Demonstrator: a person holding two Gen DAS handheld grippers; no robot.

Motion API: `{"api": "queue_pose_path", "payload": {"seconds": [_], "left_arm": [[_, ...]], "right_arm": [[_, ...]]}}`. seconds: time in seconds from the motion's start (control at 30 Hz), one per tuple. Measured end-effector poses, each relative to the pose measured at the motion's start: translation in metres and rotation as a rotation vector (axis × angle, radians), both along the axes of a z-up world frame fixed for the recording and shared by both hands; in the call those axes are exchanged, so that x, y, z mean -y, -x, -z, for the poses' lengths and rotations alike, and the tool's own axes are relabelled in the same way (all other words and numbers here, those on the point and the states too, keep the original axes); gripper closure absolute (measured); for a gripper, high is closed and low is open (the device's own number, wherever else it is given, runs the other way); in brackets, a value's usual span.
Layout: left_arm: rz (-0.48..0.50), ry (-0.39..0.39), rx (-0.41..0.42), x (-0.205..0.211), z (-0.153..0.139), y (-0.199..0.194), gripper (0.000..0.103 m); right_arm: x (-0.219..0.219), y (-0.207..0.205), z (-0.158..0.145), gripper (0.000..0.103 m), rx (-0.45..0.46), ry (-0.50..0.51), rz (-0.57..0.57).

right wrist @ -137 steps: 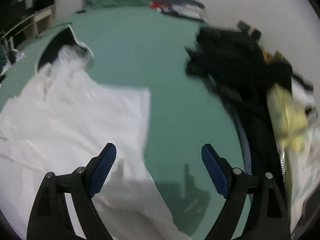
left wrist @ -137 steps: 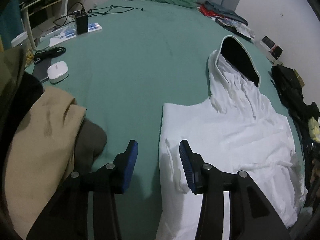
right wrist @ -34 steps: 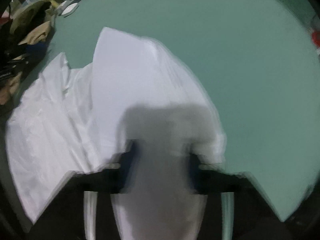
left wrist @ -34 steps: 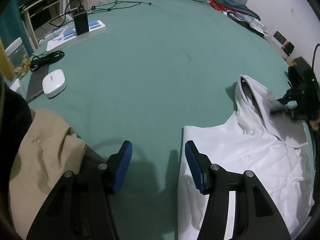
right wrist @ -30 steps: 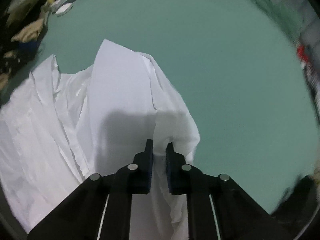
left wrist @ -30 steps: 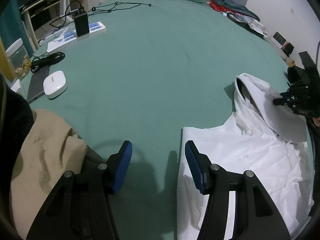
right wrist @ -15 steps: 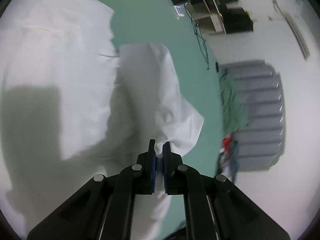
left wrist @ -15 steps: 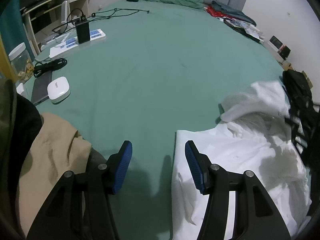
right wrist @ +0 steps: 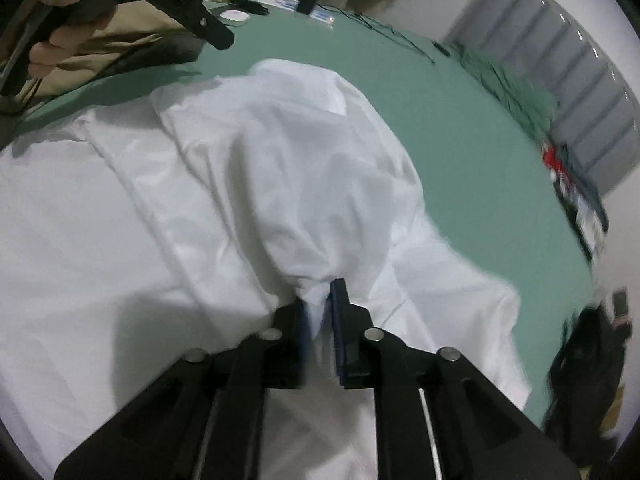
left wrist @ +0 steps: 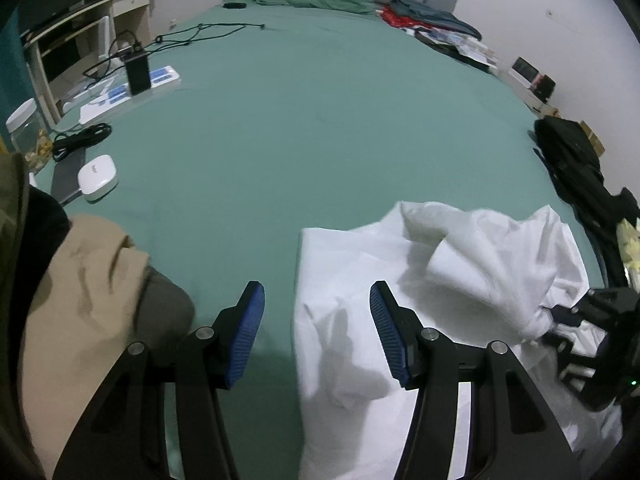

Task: Fold large clothes

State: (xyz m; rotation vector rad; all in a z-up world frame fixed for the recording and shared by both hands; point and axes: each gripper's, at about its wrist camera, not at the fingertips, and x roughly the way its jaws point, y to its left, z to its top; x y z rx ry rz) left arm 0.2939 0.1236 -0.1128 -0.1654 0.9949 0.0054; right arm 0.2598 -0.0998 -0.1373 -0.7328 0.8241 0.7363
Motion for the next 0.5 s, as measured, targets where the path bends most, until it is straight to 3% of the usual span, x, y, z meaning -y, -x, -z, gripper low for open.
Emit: {"api": "queue_pose_path", "payload": {"seconds": [0.03,0.1,0.17,0.33,0.5], "left_arm": [[0.007,0.002,0.0,0.003,0.0,0.0,0.045],[0.01,0.012,0.021,0.008,-0.003,0.003,0.045],[0.018,0.016,0.044,0.014,-0.008,0.004,0.045],[0.057,0.013,0.06,0.031,-0.01,0.003,0.045],[0.072,0.011,0.027,0.04,0.001,0.0,0.045]], "right_arm": [[0.004,0.0,0.001,0.078,-0.015,-0.018,0.021],[0.01,0.002,-0.002,0.055,-0.046,-0.057,0.065],[0.015,0.01,-0.003,0.044,-0.052,-0.096,0.105],[0.024,0.033,-0.021,0.044,-0.023,-0.186,0.154],[0.003,-0.008,-0.041,0.042,0.015,-0.296,0.173]]}}
